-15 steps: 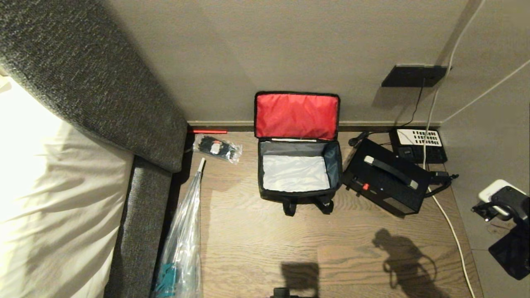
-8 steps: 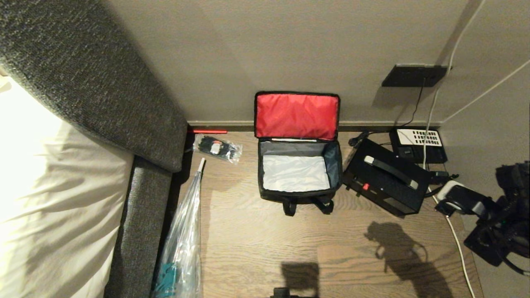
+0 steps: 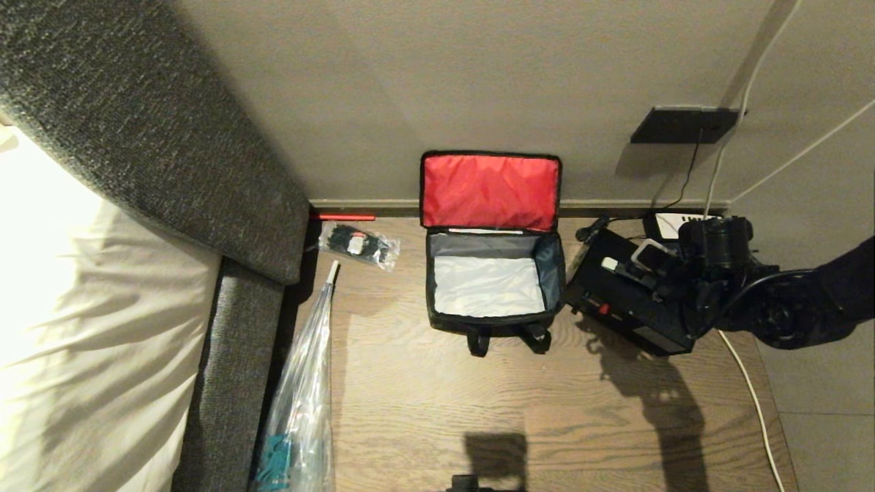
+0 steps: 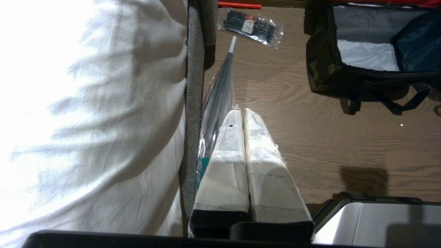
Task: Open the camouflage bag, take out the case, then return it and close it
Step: Grip the handle again
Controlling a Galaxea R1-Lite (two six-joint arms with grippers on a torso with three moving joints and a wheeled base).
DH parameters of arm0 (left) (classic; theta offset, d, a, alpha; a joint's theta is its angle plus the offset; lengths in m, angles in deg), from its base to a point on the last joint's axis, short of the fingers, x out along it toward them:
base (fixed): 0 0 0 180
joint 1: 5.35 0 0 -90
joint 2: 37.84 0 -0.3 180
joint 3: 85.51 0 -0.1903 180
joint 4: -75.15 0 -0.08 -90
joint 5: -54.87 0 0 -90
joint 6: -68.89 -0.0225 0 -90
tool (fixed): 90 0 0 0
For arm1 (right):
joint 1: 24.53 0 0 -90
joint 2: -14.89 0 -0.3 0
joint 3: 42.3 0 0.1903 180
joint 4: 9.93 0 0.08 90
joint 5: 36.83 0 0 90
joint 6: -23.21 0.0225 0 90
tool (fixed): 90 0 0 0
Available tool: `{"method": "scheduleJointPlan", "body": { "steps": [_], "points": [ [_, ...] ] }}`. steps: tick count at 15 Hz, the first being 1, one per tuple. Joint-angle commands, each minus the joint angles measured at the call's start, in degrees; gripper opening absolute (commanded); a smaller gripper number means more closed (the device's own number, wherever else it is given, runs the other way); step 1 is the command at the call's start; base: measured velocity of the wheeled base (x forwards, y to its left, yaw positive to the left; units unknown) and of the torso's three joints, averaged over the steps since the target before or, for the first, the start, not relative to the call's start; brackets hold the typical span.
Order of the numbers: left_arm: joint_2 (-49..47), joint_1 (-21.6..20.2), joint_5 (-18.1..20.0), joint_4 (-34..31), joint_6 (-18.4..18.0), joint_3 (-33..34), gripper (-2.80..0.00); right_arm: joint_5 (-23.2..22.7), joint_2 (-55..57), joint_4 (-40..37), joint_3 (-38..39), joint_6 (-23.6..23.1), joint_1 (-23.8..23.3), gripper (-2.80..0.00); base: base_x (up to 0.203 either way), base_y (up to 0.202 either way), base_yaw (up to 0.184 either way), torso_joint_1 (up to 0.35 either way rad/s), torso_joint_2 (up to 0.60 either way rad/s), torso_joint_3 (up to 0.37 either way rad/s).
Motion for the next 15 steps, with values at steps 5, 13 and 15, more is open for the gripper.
{"method": "scheduleJointPlan", "body": {
  "steps": [5, 13, 15],
  "points": [
    [0.0, 0.0, 0.0, 0.0, 0.0, 0.0, -2.80, 1.1, 17.6, 32.8, -2.9, -25.2, -2.4, 0.00, 0.000, 0.000, 0.000, 0.000, 0.00, 0.000],
    [0.0, 0.0, 0.0, 0.0, 0.0, 0.0, -2.80, 4.7, 28.6, 38.7, -12.4, -26.2, -2.3, 0.00, 0.000, 0.000, 0.000, 0.000, 0.00, 0.000],
    [0.0, 0.0, 0.0, 0.0, 0.0, 0.0, -2.80, 6.7, 29.6, 37.9, -14.8, -23.5, -2.3, 0.00, 0.000, 0.000, 0.000, 0.000, 0.00, 0.000]
  ]
}}
